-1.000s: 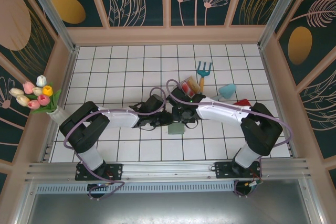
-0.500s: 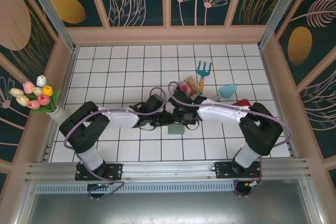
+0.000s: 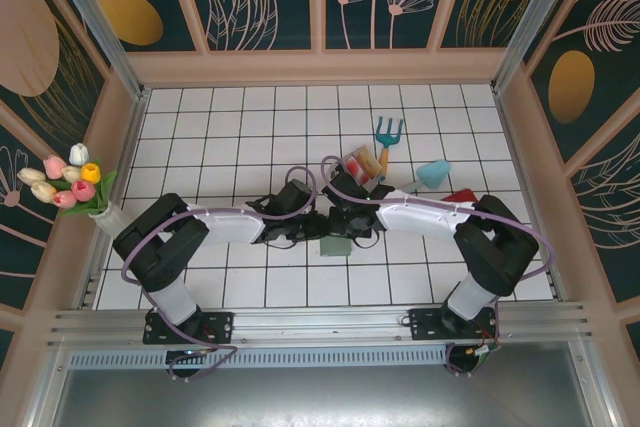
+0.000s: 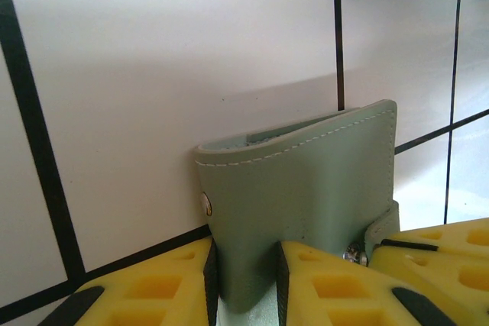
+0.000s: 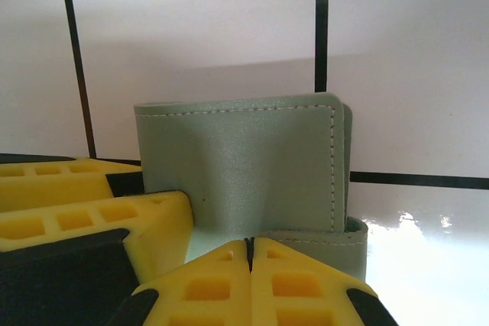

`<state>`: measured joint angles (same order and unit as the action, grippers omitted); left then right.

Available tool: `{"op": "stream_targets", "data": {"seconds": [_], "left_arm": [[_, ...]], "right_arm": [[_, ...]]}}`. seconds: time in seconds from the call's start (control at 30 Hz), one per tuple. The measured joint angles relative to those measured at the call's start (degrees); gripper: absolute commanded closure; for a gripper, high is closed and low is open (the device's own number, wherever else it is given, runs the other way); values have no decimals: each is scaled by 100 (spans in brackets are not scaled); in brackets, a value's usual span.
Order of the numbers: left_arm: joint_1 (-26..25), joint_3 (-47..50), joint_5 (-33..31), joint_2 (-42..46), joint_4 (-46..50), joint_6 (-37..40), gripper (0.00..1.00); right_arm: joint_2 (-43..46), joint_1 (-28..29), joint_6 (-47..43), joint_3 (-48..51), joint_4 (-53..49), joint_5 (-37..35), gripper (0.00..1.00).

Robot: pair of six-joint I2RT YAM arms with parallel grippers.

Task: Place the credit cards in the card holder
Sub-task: Close the button on the card holder.

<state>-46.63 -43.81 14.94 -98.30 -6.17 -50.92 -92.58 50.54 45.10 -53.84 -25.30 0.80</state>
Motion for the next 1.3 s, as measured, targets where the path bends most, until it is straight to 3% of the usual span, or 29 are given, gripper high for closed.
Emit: {"op": "stream_targets", "data": {"seconds": [0.5,0.87,1.07,1.17,1.23,1.3], "left_arm": [[0,7,0,0,-4,-15,73],[0,37,4,0,-68,-85,74],[0,44,0,9,-70,-85,72],[-2,72,-31,66,-68,-79,64],[-17,170,-149,234,-9,-98,61],[-24,275,-328,505,76,-101,50]], "right_arm": [[-44,-17,44,236,437,-24,100],[505,225,402,1342,1799,-407,100],[490,267,520,1408,2048,-520,100],[549,273,525,1211,1727,-549,75],[662,264,461,1123,1432,-577,52],[979,212,361,1071,1121,-684,38]]}}
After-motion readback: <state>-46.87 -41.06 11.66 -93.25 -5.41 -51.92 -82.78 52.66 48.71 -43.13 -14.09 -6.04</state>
